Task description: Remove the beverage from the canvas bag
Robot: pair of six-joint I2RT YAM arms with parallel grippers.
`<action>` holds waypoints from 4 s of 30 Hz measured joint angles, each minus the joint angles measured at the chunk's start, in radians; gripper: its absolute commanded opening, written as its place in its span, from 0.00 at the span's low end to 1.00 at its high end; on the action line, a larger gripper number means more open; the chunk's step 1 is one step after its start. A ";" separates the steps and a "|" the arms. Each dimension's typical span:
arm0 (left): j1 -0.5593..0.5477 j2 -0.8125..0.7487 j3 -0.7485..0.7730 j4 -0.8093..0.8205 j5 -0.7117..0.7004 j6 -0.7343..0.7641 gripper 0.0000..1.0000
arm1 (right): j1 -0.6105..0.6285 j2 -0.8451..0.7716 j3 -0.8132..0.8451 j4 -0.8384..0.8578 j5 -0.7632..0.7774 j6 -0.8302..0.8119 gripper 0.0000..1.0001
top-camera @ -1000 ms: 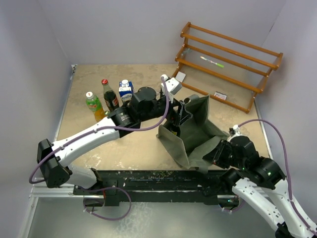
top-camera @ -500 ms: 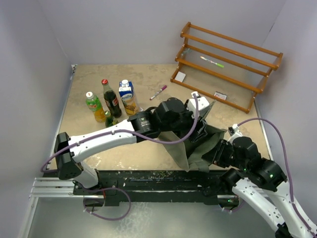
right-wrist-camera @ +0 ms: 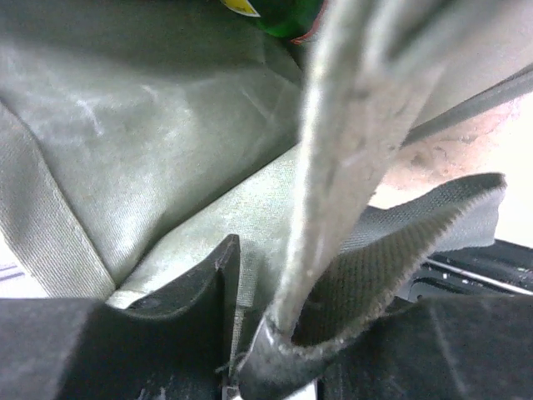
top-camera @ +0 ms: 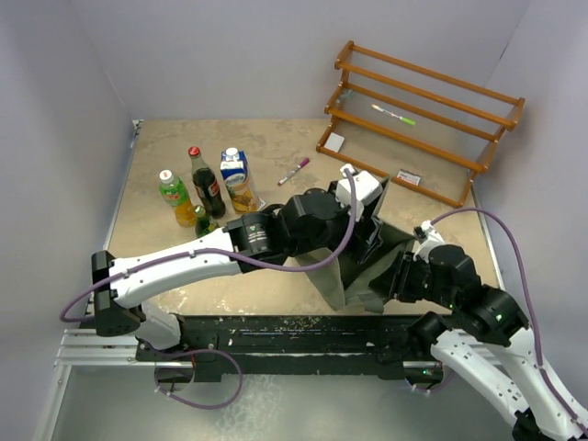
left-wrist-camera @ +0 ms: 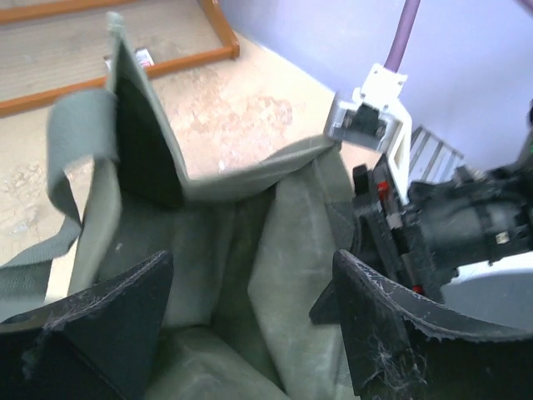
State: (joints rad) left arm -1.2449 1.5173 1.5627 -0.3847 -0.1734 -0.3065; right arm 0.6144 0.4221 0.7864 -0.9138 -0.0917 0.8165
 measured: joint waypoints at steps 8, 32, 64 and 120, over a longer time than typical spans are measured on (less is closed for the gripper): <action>-0.015 -0.049 0.038 0.024 -0.108 -0.079 0.78 | 0.000 0.103 0.040 0.041 -0.008 -0.094 0.47; -0.035 0.235 0.238 -0.296 -0.285 -0.207 0.32 | 0.001 0.169 0.070 0.047 -0.040 -0.243 0.48; 0.062 0.242 0.187 -0.634 -0.336 -0.548 0.64 | 0.001 0.186 0.070 0.081 -0.088 -0.296 0.48; 0.137 0.436 0.340 -0.527 -0.348 -0.393 0.00 | 0.001 0.158 0.070 0.084 -0.080 -0.299 0.47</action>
State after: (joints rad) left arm -1.1084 1.9537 1.9026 -0.9115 -0.5213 -0.6998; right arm 0.6151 0.5797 0.8562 -0.8295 -0.1719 0.5175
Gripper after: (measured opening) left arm 0.363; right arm 0.475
